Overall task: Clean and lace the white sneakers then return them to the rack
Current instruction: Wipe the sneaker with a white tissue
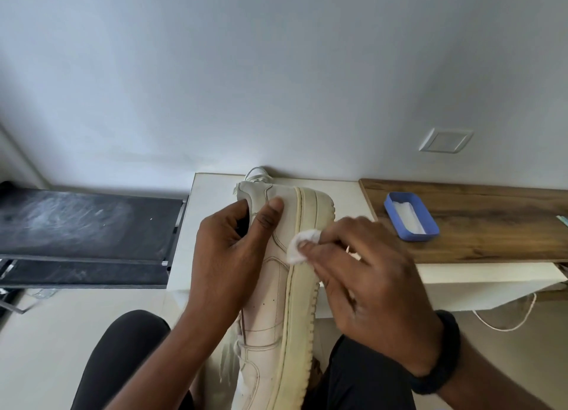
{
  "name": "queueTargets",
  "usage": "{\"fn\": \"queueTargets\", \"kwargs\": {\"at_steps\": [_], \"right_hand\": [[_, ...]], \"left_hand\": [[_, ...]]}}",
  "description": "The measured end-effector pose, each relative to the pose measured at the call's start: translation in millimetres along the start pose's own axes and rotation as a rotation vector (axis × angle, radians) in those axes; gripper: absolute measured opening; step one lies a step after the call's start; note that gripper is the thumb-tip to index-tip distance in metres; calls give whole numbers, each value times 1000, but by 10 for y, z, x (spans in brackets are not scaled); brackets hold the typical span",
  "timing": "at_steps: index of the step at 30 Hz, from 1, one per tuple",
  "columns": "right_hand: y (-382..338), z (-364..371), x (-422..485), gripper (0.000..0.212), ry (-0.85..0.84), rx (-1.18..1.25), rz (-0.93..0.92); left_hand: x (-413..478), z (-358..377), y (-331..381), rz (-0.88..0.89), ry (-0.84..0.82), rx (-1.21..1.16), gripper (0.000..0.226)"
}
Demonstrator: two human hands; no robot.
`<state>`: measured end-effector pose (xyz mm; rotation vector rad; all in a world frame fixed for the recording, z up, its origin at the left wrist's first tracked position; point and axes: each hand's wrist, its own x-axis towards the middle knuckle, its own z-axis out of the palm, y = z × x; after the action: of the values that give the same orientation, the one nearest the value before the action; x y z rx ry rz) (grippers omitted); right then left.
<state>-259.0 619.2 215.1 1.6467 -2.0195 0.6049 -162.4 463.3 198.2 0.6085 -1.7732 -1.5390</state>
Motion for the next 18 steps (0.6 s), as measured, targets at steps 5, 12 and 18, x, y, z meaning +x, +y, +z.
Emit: {"fn": "queueTargets", "kwargs": {"at_steps": [5,12,18], "right_hand": [[90,30,100,19,10,-8,6],[111,120,271,14,90,33,86],[-179,216,-97,14,-145,120,17]], "left_hand": [[71,12,-47,8,-3,59,61],[172,57,-13,48,10,67,53],[274,-8,-71,46,72,125,62]]}}
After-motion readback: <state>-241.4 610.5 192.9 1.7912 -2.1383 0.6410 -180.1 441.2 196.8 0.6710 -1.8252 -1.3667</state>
